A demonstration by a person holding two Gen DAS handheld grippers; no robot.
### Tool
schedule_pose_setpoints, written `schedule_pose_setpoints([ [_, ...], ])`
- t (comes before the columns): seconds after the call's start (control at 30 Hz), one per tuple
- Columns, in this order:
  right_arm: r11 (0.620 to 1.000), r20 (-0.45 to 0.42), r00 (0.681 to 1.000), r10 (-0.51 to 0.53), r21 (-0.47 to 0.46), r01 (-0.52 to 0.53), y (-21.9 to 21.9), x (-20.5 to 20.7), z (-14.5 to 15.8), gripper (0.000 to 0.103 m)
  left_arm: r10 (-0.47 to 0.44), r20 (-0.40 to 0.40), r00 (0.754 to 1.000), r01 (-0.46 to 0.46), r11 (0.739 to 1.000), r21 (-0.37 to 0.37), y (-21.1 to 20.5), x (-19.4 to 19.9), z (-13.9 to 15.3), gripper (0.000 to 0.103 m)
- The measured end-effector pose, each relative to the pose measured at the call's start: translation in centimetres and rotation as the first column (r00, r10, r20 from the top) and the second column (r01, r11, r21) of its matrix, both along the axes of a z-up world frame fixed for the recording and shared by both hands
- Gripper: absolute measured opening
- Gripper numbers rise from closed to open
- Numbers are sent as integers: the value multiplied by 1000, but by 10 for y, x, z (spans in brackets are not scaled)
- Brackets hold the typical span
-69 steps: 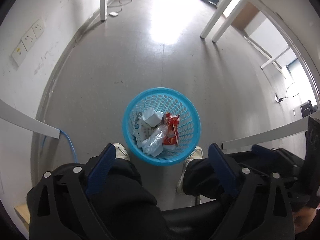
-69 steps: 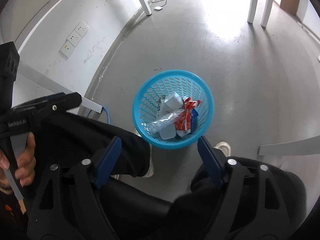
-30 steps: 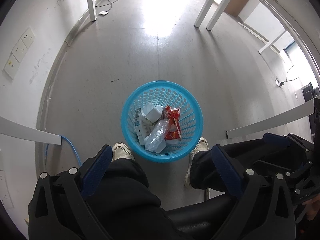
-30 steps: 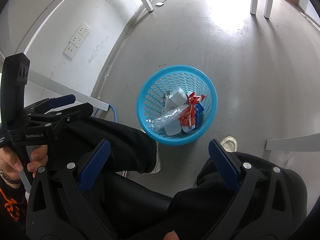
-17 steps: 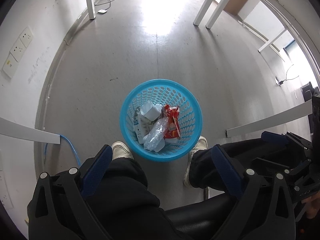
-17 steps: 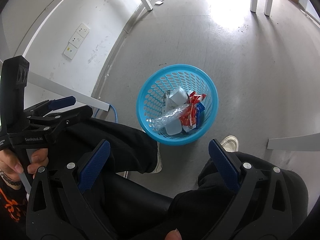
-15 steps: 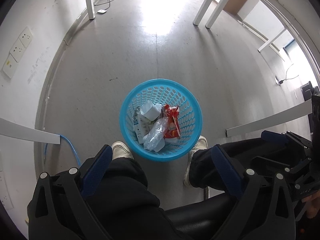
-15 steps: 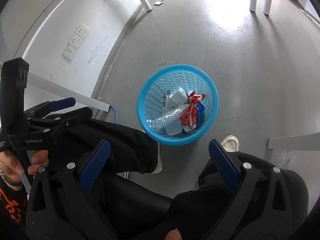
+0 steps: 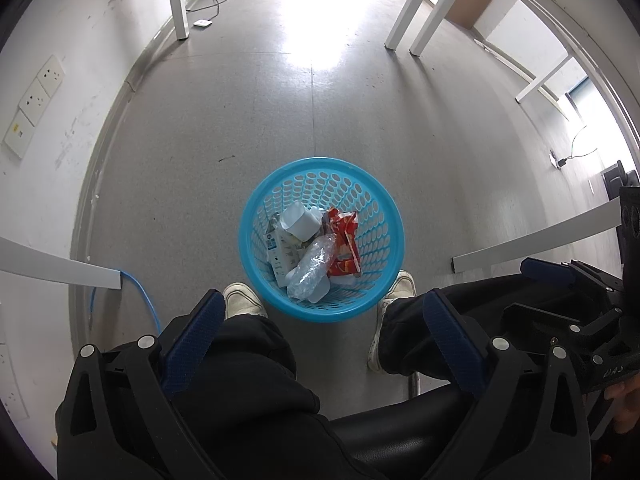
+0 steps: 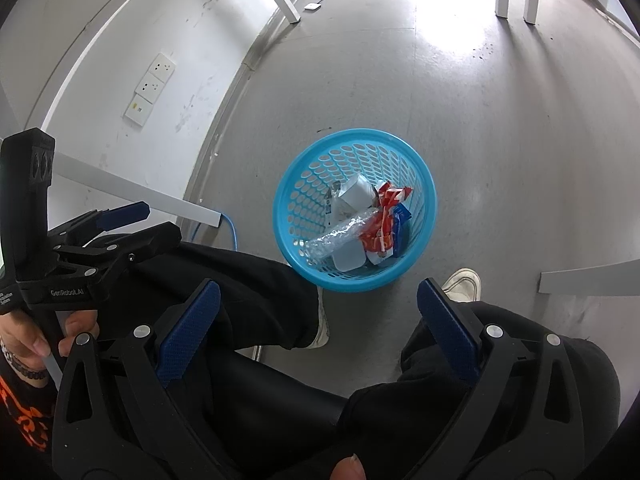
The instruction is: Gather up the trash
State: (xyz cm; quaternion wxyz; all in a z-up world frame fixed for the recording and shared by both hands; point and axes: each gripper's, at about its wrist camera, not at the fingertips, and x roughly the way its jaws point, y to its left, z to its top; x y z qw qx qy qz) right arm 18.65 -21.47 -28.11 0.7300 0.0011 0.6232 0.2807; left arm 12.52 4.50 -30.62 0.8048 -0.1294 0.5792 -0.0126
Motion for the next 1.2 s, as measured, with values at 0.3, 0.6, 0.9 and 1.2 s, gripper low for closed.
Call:
schedule_pose_setpoints([
  [0.3,1000,-14,1000,-10,9,10,-2,2,-1,94,-1,-6,1000,1,1000,0,0,-1,-1,97],
  [0.6,1000,-20,1000,-9,15,10,-3,4,-2,94,-6,-7,1000,6,1000,0,-2,-2,-1,97],
  [0.9,1000,-20,1000,-9,14,9,-3,5,-2,94,-10,-7,1000,10,1000,4,-3,-3,-2,97],
  [1.2,1000,-22,1000,-9,14,9,-3,4,-3,94,-21,-24,1000,21,1000,-2,-1,-4,-6,97],
])
